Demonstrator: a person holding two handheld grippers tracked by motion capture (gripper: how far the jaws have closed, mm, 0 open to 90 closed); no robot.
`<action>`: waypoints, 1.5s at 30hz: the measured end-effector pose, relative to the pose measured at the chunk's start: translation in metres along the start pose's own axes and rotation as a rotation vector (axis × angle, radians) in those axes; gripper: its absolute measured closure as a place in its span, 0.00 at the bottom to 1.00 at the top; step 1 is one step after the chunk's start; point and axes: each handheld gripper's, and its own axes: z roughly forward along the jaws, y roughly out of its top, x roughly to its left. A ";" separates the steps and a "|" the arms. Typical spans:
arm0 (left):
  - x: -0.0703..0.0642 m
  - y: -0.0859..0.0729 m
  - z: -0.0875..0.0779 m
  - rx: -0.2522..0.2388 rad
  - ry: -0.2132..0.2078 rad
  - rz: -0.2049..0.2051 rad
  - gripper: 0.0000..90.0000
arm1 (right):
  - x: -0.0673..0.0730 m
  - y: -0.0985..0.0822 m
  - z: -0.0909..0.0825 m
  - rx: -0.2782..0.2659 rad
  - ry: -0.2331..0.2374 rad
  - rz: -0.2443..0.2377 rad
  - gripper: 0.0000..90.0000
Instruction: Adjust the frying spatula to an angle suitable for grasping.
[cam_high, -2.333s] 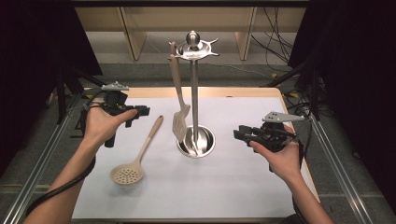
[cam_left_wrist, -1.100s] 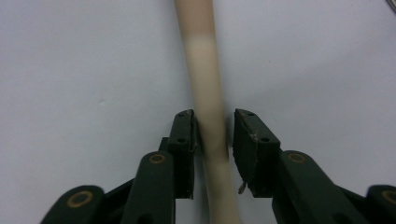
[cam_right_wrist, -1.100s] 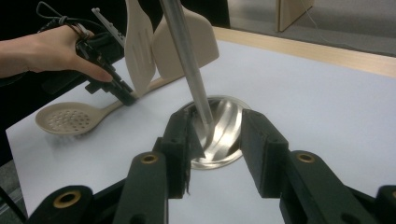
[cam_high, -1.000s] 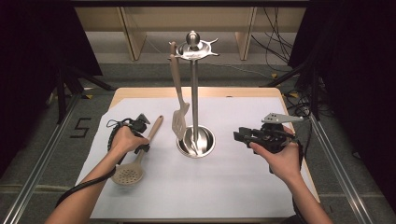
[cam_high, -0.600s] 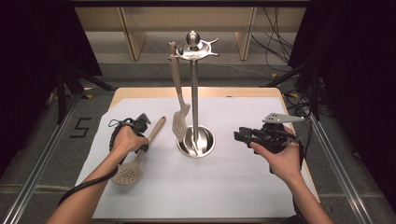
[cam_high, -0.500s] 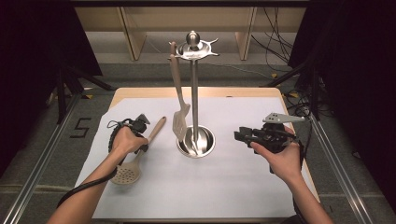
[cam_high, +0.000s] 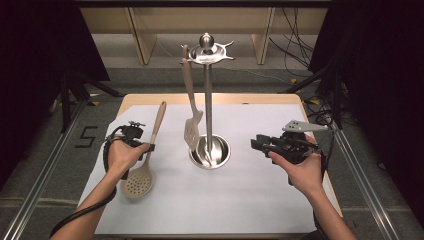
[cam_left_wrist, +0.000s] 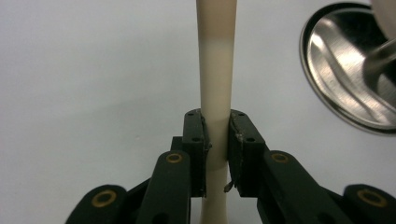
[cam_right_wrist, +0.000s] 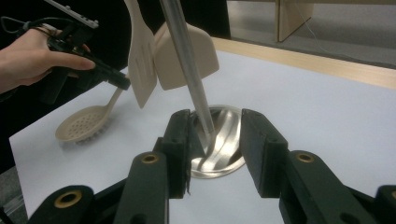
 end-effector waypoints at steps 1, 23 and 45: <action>-0.001 -0.001 -0.003 -0.029 -0.012 -0.003 0.86 | 0.000 0.000 0.000 -0.003 0.001 0.001 0.72; -0.030 -0.017 -0.048 -0.334 -0.099 0.002 0.86 | 0.007 0.000 0.004 0.027 0.027 0.016 0.72; -0.061 -0.036 -0.094 -0.525 -0.133 0.072 0.86 | 0.017 0.000 0.010 0.026 0.045 0.040 0.72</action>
